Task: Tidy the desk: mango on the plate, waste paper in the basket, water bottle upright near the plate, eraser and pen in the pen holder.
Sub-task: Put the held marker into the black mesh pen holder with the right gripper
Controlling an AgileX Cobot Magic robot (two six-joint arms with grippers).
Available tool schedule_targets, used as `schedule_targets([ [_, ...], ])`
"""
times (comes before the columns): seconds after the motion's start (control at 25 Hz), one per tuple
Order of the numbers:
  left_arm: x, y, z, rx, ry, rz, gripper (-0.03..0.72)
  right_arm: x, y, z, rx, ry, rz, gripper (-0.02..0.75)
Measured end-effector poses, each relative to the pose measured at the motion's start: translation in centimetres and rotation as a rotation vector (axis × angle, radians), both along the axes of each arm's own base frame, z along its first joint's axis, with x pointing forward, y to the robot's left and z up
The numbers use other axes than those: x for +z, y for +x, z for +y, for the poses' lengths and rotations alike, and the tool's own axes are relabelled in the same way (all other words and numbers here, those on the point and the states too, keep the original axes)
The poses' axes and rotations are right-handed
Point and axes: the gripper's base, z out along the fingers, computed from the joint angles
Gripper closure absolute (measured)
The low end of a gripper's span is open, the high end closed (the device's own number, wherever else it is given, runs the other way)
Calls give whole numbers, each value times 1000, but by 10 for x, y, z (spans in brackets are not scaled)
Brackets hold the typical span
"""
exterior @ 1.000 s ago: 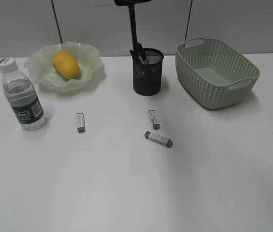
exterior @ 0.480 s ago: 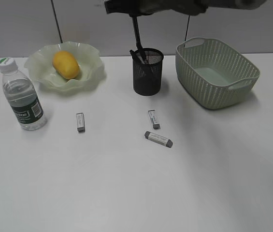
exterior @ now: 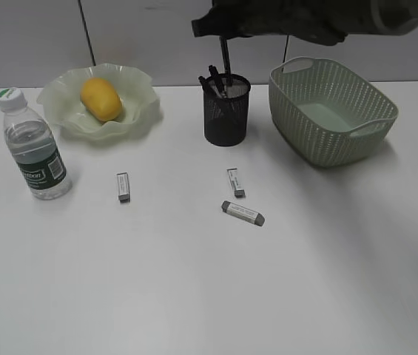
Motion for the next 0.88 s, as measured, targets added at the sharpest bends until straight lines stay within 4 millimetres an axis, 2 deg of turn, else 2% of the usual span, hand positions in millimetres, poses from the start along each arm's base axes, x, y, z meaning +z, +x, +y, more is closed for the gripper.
schedule_targets([
  [0.48,0,0,0,0,0,0,449,-49,13,-5,13,-34,66,599],
  [0.64,0,0,0,0,0,0,449,-53,14,-5,14,-38,72,589],
  [0.72,0,0,0,0,0,0,449,-53,14,-5,14,-39,71,511],
  [0.88,0,0,0,0,0,0,449,-53,14,-5,15,-39,71,281],
])
